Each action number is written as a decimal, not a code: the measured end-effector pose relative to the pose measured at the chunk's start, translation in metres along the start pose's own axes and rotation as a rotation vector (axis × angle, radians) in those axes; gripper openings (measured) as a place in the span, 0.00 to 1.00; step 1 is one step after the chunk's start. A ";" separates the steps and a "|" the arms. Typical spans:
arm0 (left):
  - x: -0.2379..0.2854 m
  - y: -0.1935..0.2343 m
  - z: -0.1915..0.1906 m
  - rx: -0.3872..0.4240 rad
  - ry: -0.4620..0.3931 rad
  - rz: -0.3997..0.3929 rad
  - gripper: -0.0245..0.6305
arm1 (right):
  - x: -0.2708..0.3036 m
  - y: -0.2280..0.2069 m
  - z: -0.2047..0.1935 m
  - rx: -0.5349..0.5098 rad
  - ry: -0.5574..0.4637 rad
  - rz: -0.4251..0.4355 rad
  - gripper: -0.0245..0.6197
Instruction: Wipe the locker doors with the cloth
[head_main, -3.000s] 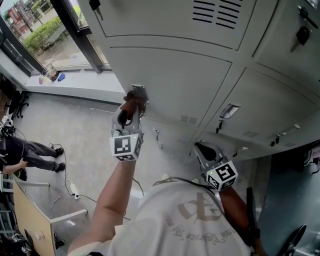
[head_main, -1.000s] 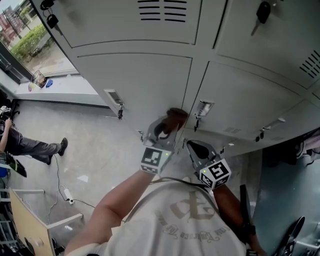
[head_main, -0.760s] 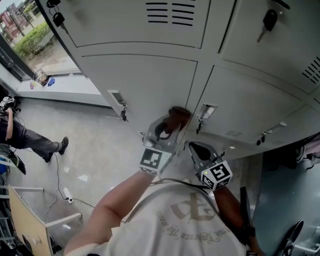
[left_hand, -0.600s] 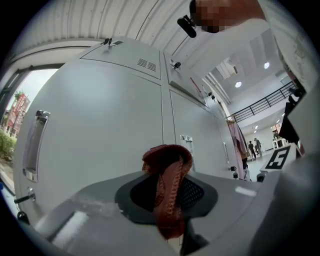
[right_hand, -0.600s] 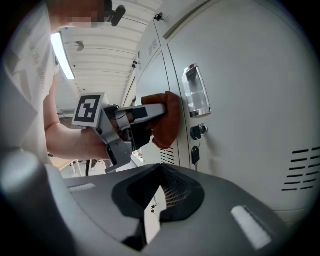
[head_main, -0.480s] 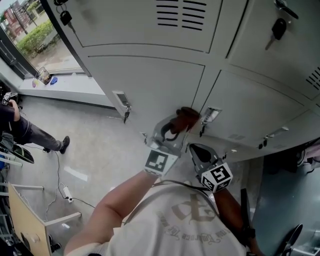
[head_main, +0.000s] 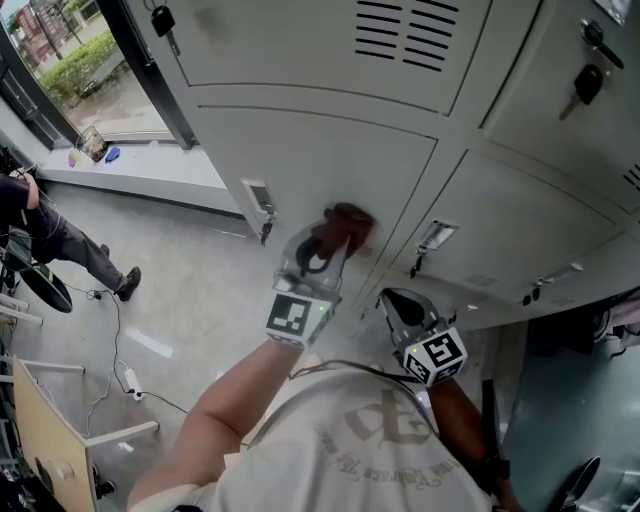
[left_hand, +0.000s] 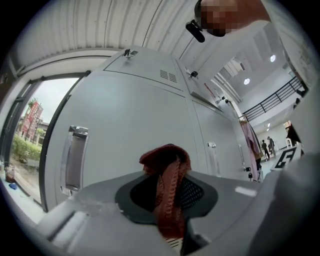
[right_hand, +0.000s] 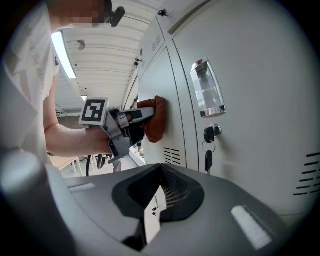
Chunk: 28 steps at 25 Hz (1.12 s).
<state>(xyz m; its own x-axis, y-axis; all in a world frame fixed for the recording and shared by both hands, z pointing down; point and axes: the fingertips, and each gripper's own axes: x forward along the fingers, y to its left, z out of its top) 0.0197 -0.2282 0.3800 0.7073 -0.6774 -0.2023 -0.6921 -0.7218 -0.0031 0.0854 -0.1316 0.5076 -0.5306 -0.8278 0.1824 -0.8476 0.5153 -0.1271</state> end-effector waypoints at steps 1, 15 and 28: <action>-0.002 0.006 0.002 0.003 0.001 0.009 0.17 | 0.001 0.001 0.000 0.003 0.000 -0.001 0.05; -0.040 0.092 -0.008 0.008 0.082 0.189 0.18 | 0.019 0.021 -0.004 0.005 0.016 0.015 0.05; -0.075 0.158 0.015 0.054 -0.018 0.273 0.17 | 0.030 0.037 -0.006 0.000 0.022 0.039 0.05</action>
<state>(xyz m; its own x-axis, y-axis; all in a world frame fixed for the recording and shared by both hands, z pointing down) -0.1443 -0.2893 0.3803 0.4915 -0.8425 -0.2204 -0.8636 -0.5042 0.0015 0.0384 -0.1360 0.5141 -0.5637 -0.8017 0.1987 -0.8260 0.5474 -0.1344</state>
